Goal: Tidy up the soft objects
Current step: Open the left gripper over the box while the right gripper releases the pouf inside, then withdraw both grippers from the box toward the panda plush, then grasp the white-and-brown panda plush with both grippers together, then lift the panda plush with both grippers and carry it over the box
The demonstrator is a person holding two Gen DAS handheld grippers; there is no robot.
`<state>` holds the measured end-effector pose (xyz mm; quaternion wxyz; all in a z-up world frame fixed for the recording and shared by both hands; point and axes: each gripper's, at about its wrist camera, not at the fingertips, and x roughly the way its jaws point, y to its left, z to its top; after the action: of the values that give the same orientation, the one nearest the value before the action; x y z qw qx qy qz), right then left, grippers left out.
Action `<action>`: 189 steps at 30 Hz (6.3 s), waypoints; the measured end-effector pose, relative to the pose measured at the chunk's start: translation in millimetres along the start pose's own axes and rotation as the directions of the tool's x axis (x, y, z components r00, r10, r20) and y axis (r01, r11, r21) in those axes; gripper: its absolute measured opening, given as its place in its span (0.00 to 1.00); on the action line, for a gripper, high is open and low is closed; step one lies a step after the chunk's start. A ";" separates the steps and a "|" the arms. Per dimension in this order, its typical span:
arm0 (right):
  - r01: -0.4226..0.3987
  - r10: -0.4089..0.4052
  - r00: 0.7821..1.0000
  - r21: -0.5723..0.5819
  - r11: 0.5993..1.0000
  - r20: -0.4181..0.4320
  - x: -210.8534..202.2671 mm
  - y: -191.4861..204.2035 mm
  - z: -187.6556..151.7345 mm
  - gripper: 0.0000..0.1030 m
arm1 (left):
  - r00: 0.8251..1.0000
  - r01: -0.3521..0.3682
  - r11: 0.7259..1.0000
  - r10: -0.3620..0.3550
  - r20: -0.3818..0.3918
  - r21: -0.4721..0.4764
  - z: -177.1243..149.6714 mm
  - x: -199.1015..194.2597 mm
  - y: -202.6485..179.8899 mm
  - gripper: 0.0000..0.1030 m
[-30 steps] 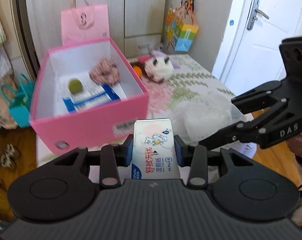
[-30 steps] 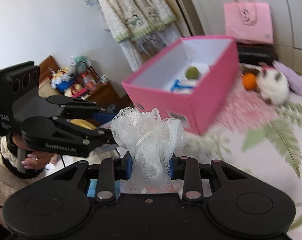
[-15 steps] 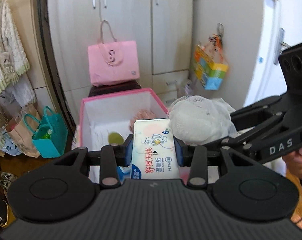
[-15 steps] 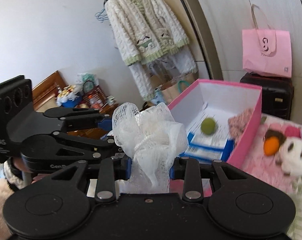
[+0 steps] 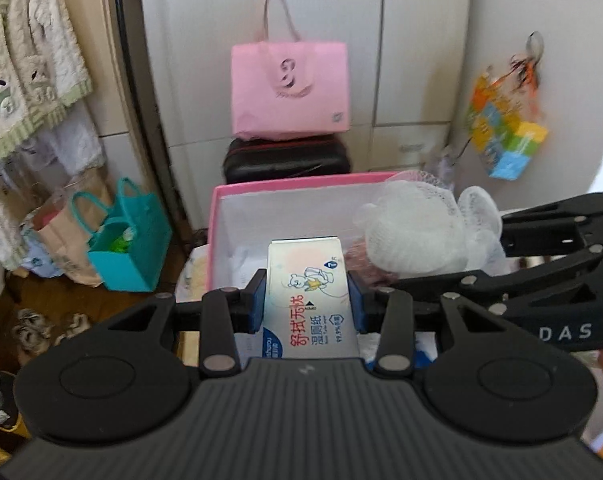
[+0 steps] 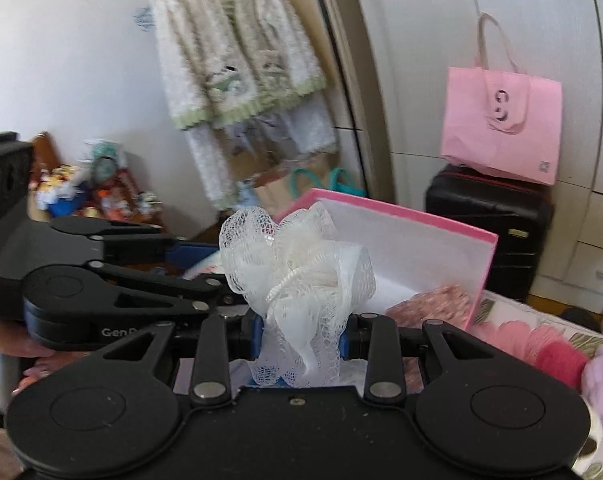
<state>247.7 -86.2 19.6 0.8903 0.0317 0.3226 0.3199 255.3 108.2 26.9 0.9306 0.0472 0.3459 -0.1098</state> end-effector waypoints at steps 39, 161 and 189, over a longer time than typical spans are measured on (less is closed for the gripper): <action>0.147 -0.156 0.988 -0.260 0.954 -0.015 -102.4 57.6 -42.7 0.76 | 0.998 0.050 0.983 -0.054 0.019 0.178 -38.8 -146.5 -55.0 0.66; 0.289 -0.289 0.956 0.007 0.957 0.039 -108.2 -73.6 -184.3 0.63 | 0.961 0.266 0.964 -0.266 0.078 0.015 -103.1 -3.2 -242.5 0.52; 0.347 -0.347 0.938 0.010 0.938 -0.025 -138.9 63.4 -238.4 0.64 | 0.944 0.330 0.944 -0.330 -0.021 0.025 -176.5 -112.2 -191.7 0.52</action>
<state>-10.4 -153.7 -75.1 0.9287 -0.0228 0.3355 0.1560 15.4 -29.8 -35.4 0.8954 0.0026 0.3553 -0.2685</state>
